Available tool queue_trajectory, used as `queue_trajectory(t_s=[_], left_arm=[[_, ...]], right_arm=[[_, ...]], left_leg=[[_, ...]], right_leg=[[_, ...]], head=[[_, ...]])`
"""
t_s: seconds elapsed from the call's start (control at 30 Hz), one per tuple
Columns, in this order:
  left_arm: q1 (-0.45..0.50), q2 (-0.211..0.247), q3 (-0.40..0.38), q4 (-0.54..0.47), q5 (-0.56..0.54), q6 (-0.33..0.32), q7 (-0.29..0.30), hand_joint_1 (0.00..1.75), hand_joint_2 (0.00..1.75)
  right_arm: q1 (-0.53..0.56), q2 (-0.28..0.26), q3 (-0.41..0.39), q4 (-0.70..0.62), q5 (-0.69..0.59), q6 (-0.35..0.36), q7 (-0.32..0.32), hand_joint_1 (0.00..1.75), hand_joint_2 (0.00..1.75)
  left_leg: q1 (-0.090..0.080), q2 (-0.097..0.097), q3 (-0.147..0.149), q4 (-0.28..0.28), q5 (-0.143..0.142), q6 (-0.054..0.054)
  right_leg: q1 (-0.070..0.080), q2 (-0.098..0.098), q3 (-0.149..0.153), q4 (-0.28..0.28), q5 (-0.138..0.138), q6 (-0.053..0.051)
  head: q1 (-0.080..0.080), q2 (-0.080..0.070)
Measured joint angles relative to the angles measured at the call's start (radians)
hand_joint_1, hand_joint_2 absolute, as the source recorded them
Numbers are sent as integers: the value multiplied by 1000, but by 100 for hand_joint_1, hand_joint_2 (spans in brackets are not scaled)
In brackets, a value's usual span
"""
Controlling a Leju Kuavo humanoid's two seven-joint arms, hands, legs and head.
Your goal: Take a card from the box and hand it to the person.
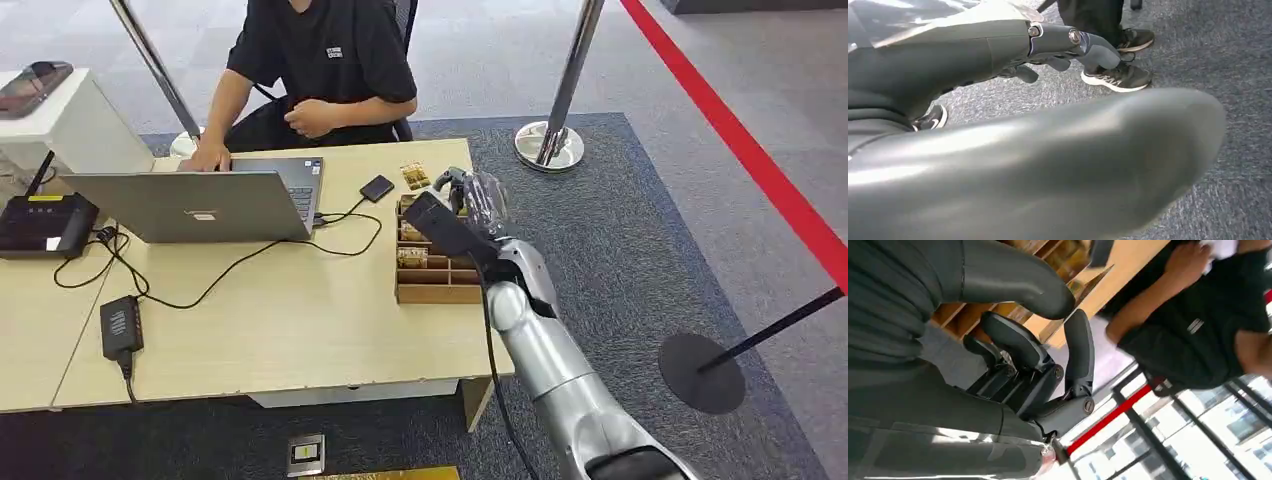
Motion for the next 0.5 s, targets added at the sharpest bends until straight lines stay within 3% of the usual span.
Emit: queue_trajectory(t_s=[0.17,0.5], left_arm=[[-1,0,0,0,-3,2,0,0,0],[-2,0,0,0,-12,9,5,0,0]], right_arm=[[-14,25,-2,28,-147,104,-94,175,175],[-57,68,-3,89,-259,105,-174,175,175]], left_leg=[[0,0,0,0,0,0],[0,0,0,0,0,0]], right_leg=[[0,0,0,0,0,0],[0,0,0,0,0,0]], head=[[0,0],[0,0]])
